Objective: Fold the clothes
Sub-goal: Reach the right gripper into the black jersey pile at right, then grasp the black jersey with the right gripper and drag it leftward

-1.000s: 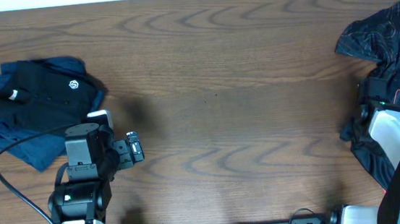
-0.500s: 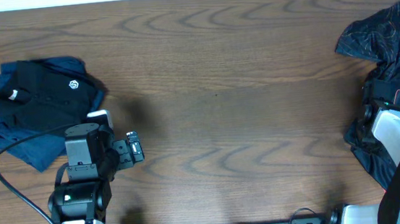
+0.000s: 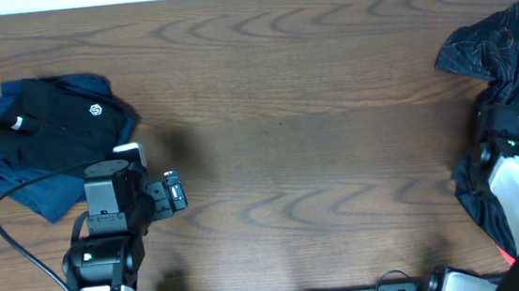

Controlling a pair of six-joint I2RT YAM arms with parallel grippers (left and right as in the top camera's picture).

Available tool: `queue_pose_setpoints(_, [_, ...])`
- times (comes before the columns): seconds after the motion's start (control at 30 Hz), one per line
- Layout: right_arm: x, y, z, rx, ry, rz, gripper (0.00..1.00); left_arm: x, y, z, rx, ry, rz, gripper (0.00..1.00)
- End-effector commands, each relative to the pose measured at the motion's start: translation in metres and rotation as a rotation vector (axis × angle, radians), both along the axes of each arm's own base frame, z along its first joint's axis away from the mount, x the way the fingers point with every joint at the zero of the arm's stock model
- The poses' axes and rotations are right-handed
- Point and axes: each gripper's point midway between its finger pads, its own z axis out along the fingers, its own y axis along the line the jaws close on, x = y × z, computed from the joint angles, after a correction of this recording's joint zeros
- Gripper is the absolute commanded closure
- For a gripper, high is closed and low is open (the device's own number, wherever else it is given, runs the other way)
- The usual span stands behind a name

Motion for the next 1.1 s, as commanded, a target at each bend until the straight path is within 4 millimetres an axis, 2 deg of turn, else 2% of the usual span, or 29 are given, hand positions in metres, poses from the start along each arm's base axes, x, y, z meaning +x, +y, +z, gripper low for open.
queue_pose_setpoints(0.0, [-0.005, -0.007, 0.000, -0.013, -0.002, -0.044, 0.34, 0.004, 0.000, 0.011, -0.009, -0.027, 0.004, 0.02])
queue_pose_setpoints(0.07, [-0.008, -0.010, -0.004, -0.009, 0.008, -0.061, 0.27, 0.004, 0.000, 0.011, -0.009, -0.027, 0.003, 0.02])
queue_pose_setpoints(0.3, [-0.025, -0.013, -0.028, 0.021, 0.084, -0.114, 0.28, 0.005, 0.000, 0.011, -0.009, -0.028, 0.004, 0.02])
queue_pose_setpoints(0.43, [-0.029, -0.012, -0.032, 0.026, 0.100, -0.117, 0.42, 0.005, 0.000, 0.011, -0.009, -0.028, 0.004, 0.02])
queue_pose_setpoints(0.6, [-0.033, -0.016, -0.031, -0.001, 0.115, -0.121, 0.43, 0.004, 0.000, 0.011, -0.009, -0.027, 0.004, 0.02])
queue_pose_setpoints(0.7, [-0.033, -0.017, -0.032, -0.008, 0.113, -0.122, 0.47, 0.004, 0.000, 0.011, -0.009, -0.025, 0.004, 0.02])
queue_pose_setpoints(0.73, [-0.033, -0.017, -0.032, -0.008, 0.111, -0.122, 0.52, 0.004, 0.000, 0.011, -0.009, -0.025, 0.004, 0.02])
queue_pose_setpoints(0.83, [-0.031, -0.016, -0.033, -0.003, 0.103, -0.121, 0.96, 0.004, 0.000, 0.011, -0.009, -0.025, 0.004, 0.02])
queue_pose_setpoints(0.9, [-0.032, -0.016, -0.033, -0.003, 0.103, -0.121, 0.99, 0.004, 0.000, 0.011, -0.009, -0.025, 0.003, 0.02])
queue_pose_setpoints(1.07, [-0.030, -0.010, -0.034, 0.032, 0.096, -0.112, 0.99, 0.004, 0.000, 0.011, -0.009, -0.025, 0.004, 0.02])
